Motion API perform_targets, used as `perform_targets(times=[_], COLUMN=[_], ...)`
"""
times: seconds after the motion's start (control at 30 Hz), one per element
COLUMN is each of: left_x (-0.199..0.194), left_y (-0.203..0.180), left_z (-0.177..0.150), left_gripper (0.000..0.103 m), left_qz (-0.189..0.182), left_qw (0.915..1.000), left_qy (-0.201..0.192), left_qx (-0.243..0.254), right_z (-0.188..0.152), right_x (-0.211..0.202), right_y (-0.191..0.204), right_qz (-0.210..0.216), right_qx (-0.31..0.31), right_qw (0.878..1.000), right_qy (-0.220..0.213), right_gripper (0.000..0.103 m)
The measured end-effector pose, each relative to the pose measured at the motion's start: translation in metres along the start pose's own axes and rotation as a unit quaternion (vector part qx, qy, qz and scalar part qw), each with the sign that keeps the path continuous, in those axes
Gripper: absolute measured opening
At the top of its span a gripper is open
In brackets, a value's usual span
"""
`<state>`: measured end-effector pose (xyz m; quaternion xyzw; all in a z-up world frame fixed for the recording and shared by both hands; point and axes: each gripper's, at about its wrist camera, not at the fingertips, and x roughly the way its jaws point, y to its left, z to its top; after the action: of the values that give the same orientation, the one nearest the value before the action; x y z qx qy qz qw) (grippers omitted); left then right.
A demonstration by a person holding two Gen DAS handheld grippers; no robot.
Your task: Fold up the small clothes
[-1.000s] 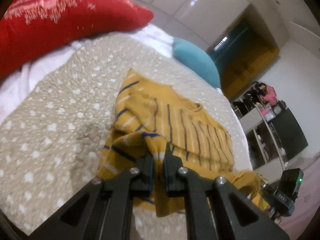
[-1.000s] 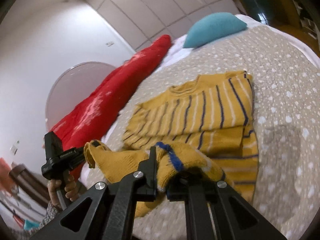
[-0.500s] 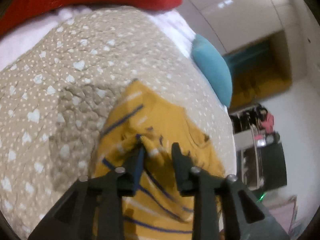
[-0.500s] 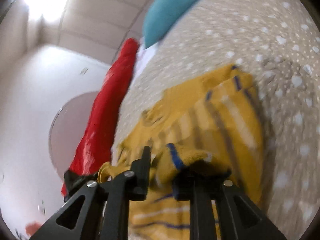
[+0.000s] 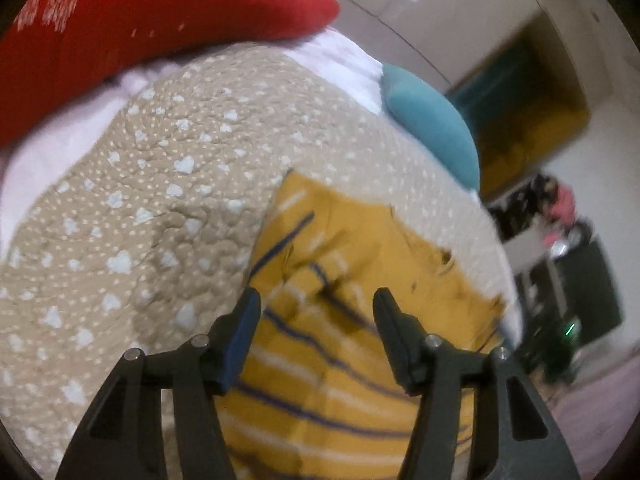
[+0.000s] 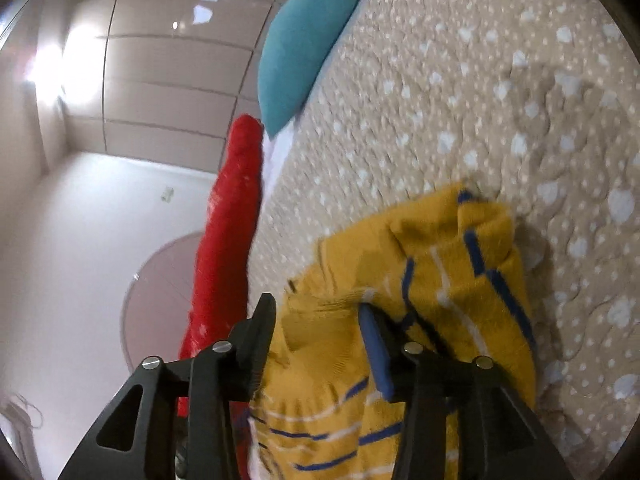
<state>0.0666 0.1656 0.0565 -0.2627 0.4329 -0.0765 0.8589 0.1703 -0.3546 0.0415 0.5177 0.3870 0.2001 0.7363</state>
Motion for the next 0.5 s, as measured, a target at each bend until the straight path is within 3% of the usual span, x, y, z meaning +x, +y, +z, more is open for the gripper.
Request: perform_targets(times=[0.07,0.13,0.23,0.4,0.43,0.47,0.5], left_x=[-0.002,0.001,0.009,0.045,0.053,0.061,0.067], left_y=[-0.007,-0.013,-0.02,-0.043,-0.05,-0.054,-0.055], left_z=[-0.009,-0.013,-0.009,0.009,0.01,0.01,0.01], left_gripper=[0.064,0.065,0.067,0.069,0.055,0.015,0.005], left_qz=[0.023,0.039,0.064,0.072,0.087,0.121,0.147], left_qw=[0.9993,0.9978,0.9945,0.9883,0.9842,0.9775,0.9718], left_qy=[-0.003,0.0,-0.004,0.021,0.032,0.039,0.046], left_qx=[0.03,0.054,0.083,0.133,0.151,0.169,0.178], right_z=[0.002,0.0,-0.008,-0.039,-0.044,-0.049,-0.052], right_x=[-0.007,-0.017,-0.032,-0.049,-0.05,-0.051,-0.051], right_y=[0.002,0.008,0.018,0.026,0.025,0.024,0.024], right_qz=[-0.007,-0.028,-0.056,-0.106,-0.114,-0.123,-0.132], right_qx=[0.0,-0.018,-0.057,-0.141,-0.148,-0.158,-0.168], right_qw=[1.0,0.999,0.997,0.984,0.982,0.98,0.977], right_qy=[-0.006,-0.022,-0.019,-0.002,0.001,0.003,0.005], right_gripper=[0.054,0.072,0.074,0.074,0.074,0.074,0.074])
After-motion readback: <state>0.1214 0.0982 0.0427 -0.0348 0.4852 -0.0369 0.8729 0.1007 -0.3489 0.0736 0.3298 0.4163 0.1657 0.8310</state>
